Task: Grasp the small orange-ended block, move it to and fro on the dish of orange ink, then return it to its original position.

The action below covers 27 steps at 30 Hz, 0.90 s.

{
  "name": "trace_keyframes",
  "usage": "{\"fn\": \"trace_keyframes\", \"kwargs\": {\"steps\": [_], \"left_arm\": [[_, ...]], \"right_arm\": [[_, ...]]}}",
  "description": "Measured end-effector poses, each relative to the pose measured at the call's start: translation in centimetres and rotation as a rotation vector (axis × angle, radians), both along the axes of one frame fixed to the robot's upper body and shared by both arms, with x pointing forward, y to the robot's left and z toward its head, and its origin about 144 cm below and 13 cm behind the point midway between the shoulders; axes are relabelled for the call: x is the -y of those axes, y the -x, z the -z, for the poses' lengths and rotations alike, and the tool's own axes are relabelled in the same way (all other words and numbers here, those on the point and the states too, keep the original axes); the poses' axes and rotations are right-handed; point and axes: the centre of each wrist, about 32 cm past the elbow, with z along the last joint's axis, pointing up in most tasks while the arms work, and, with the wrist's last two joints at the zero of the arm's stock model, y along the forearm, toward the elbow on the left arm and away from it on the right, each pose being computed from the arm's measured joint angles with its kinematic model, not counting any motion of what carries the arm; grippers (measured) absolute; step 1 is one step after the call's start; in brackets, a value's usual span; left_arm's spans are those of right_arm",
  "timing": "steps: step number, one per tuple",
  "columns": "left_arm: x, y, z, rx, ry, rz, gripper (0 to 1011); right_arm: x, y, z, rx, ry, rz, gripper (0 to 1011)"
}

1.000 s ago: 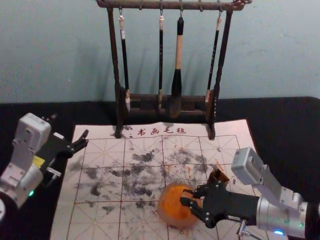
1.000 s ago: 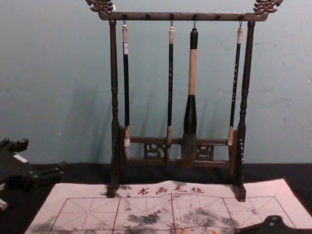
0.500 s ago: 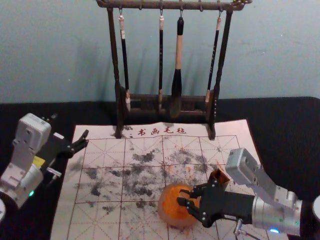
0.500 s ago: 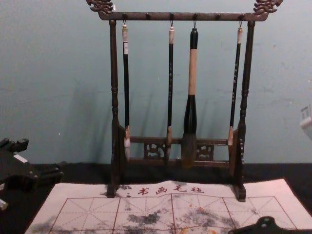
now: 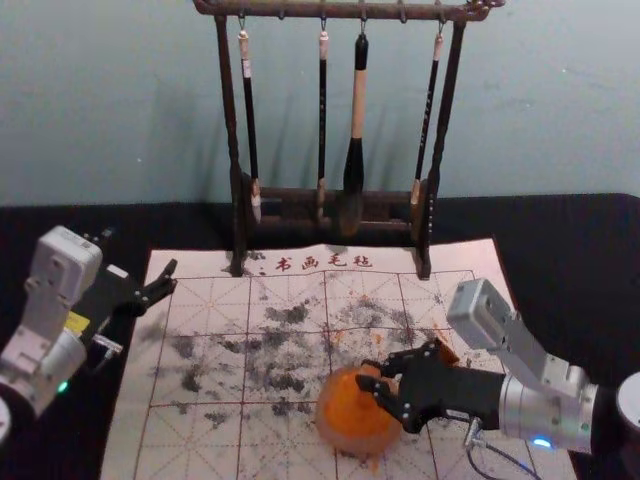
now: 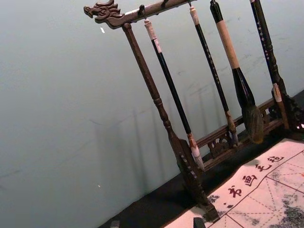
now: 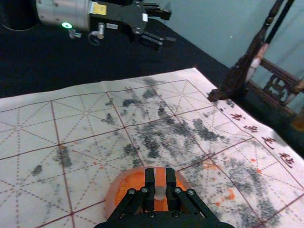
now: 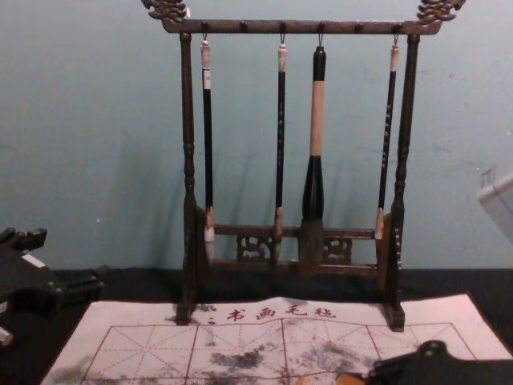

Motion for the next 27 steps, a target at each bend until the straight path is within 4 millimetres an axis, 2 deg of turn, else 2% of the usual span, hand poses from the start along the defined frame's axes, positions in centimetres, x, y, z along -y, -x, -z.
{"fn": "trace_keyframes", "kwargs": {"steps": [13,27], "left_arm": [[0.0,0.0,0.0,0.000,0.000,0.000,1001],[0.0,0.0,0.0,0.000,0.000,0.000,1001]], "right_arm": [[0.7,-0.6,0.0,0.005,0.009,0.035,101],[1.0,1.1,-0.5,-0.002,0.002,-0.011,101]]}}
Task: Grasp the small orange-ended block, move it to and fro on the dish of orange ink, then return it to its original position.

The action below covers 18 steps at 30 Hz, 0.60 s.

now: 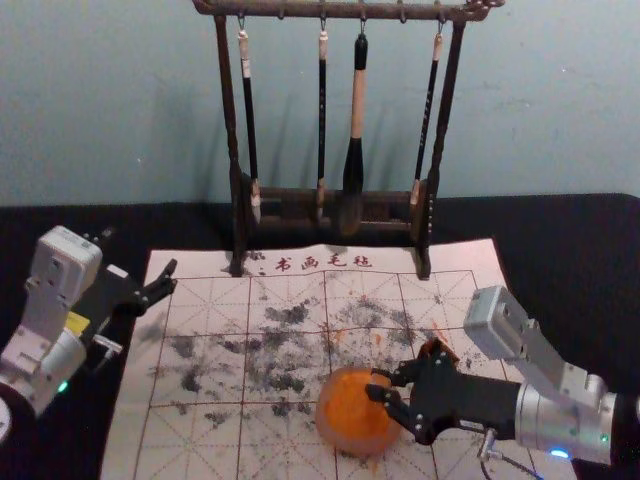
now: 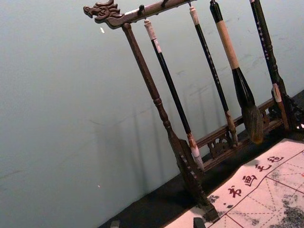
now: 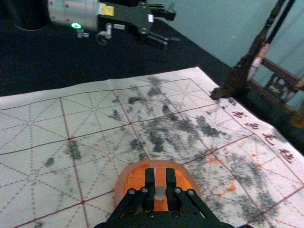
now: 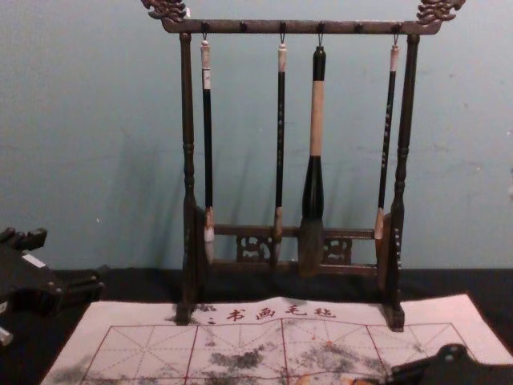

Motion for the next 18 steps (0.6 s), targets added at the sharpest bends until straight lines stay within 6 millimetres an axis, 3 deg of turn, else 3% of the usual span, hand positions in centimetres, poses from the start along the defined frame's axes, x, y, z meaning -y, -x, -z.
{"fn": "trace_keyframes", "kwargs": {"steps": [18], "left_arm": [[0.00,0.00,0.00,0.000,0.000,0.000,1001]], "right_arm": [[-1.03,0.19,0.46,-0.015,0.002,-0.044,101]]}}
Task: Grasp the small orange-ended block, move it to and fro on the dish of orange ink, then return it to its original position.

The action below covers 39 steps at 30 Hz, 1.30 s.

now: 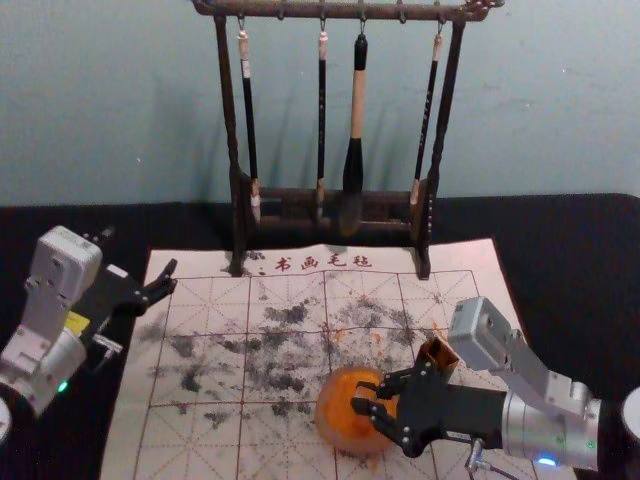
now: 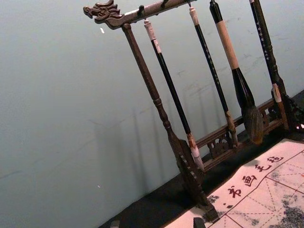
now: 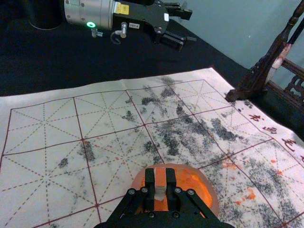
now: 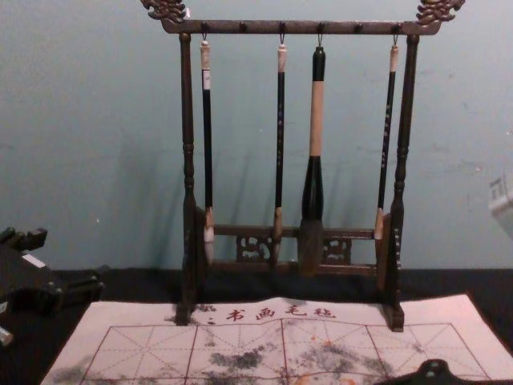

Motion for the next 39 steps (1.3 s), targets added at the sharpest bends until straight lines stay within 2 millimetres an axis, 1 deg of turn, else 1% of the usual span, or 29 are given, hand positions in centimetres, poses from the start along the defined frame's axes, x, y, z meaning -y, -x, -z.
{"fn": "trace_keyframes", "kwargs": {"steps": [10,24,39], "left_arm": [[0.0,0.0,0.0,0.000,0.000,0.000,1001],[0.0,0.0,0.0,0.000,0.000,0.000,1001],[0.0,0.0,0.0,0.000,0.000,0.000,1001]], "right_arm": [[-0.2,-0.8,0.1,0.007,0.008,0.025,101],[0.4,-1.6,-0.1,0.011,0.014,0.079,101],[1.0,-0.9,-0.5,0.004,0.027,0.079,101]]}}
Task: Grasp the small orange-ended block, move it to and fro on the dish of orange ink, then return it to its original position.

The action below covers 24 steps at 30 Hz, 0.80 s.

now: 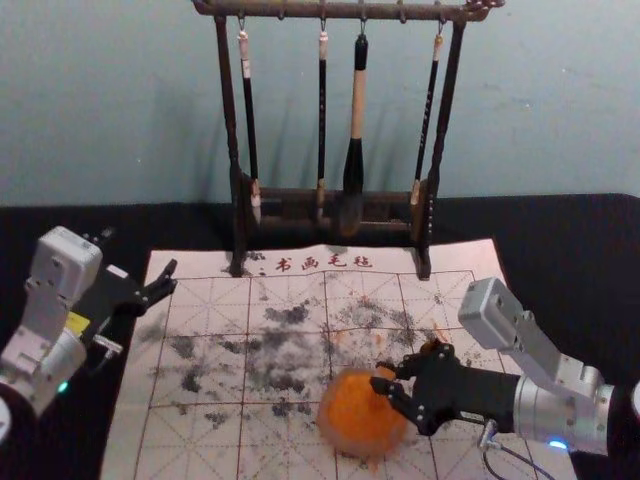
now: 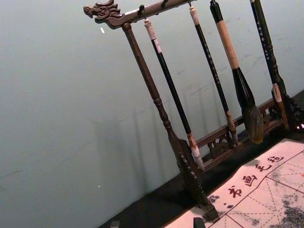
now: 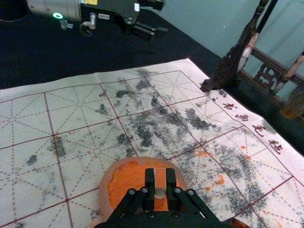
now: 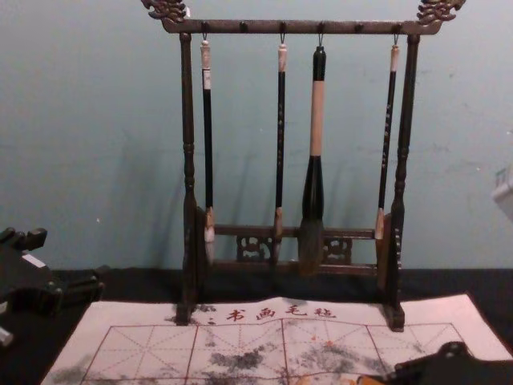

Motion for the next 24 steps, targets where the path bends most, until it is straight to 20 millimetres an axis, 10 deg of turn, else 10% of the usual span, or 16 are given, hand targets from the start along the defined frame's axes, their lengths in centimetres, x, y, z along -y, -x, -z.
{"fn": "trace_keyframes", "kwargs": {"steps": [24], "left_arm": [[0.00,0.00,0.00,0.000,0.000,0.000,1001]], "right_arm": [[-0.07,0.68,-0.31,-0.006,-0.031,-0.017,101]]}}
